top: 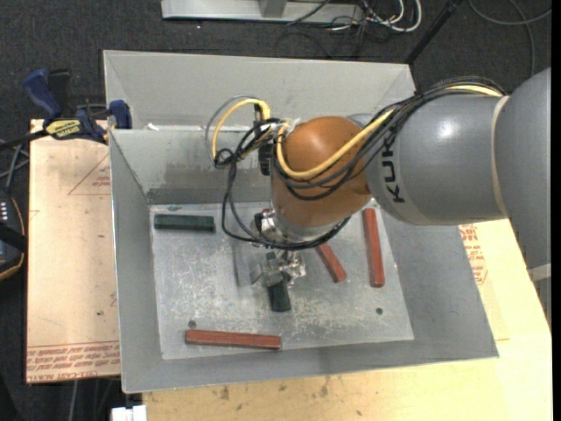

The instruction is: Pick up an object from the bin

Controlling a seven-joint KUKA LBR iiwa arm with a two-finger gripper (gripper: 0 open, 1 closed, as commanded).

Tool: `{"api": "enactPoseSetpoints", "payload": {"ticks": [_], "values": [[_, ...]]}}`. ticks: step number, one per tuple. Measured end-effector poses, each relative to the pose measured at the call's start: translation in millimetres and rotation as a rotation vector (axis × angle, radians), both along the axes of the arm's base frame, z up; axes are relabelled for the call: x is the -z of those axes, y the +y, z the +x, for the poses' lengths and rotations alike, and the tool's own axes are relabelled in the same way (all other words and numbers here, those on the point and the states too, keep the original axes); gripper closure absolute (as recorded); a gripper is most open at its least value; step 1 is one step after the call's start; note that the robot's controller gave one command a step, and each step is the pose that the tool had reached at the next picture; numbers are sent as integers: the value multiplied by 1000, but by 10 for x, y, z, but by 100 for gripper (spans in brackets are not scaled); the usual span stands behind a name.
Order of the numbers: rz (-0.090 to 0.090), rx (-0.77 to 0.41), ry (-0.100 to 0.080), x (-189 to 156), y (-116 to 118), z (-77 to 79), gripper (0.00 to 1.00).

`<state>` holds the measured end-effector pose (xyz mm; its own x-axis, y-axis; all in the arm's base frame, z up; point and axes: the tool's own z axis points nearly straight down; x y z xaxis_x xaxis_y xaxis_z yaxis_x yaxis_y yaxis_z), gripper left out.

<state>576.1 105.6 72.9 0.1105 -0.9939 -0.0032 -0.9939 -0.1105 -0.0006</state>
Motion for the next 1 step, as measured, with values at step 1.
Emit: {"api": "enactPoseSetpoints", "payload": {"ticks": [1], "values": [[0, 0, 0, 0, 0, 0, 100]]}}
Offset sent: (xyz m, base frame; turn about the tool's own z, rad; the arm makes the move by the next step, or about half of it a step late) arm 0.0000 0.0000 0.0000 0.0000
